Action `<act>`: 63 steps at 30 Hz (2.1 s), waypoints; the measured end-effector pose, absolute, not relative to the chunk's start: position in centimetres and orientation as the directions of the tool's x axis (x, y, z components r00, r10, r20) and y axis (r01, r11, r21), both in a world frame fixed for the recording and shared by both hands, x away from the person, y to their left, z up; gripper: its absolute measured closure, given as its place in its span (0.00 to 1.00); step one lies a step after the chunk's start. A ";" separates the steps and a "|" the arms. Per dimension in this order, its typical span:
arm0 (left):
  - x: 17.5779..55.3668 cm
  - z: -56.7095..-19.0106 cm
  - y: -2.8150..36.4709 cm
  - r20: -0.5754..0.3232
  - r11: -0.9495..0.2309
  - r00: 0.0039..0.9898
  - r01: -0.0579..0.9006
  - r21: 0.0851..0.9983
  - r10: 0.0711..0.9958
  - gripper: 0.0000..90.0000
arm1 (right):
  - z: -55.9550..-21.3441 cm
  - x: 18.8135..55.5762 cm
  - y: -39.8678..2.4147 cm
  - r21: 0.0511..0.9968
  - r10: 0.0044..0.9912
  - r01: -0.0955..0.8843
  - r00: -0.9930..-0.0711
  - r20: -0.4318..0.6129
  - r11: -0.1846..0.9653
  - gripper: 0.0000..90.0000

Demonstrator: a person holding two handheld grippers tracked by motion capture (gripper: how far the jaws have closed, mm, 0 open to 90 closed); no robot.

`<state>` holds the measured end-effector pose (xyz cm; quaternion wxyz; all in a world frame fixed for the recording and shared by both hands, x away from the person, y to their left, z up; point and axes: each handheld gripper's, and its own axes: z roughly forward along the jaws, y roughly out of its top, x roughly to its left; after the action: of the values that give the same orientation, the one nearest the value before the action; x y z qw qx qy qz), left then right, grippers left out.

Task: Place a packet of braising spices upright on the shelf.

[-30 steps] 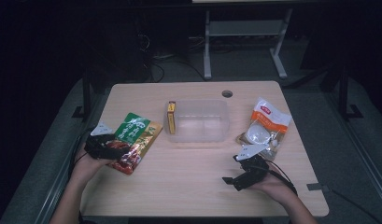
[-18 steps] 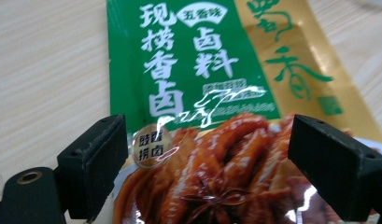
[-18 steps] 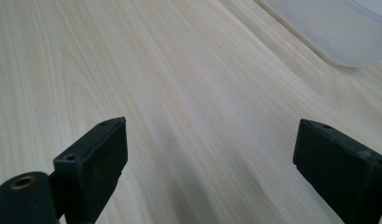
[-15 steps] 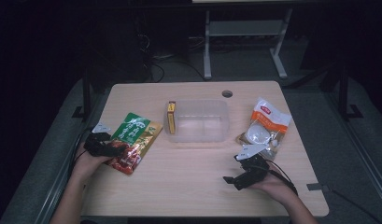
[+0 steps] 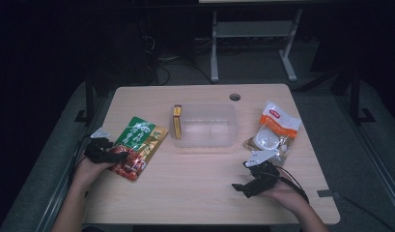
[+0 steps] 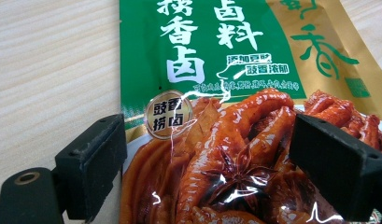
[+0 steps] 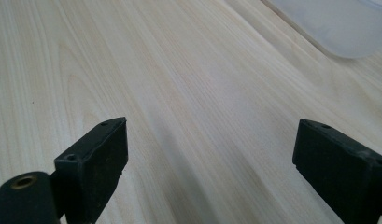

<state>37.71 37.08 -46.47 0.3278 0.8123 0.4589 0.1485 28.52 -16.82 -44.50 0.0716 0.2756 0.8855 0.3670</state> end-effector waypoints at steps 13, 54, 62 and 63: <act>37.6 -46.8 37.4 -0.070 -0.341 0.522 0.647 0.683 0.850 0.14 | -44.6 28.3 -16.6 0.679 0.526 0.435 -0.846 0.084 0.592 0.11; 36.2 -43.7 37.5 -0.037 -0.367 0.553 0.600 0.710 0.832 1.00 | -44.1 28.5 -16.4 0.683 0.506 0.443 -0.853 0.123 0.581 0.10; 34.0 -40.6 38.2 -0.032 -0.327 0.557 0.532 0.781 0.830 1.00 | -43.5 28.4 -16.5 0.699 0.519 0.455 -0.843 0.139 0.551 0.10; 33.7 -40.3 38.2 -0.021 -0.338 0.567 0.521 0.784 0.824 1.00 | -43.5 28.4 -16.5 0.703 0.511 0.450 -0.848 0.143 0.550 0.10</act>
<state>33.73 38.18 -40.30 0.3898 0.7947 0.4230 0.1941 28.43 -16.54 -43.47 0.0390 0.2731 0.8795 0.3878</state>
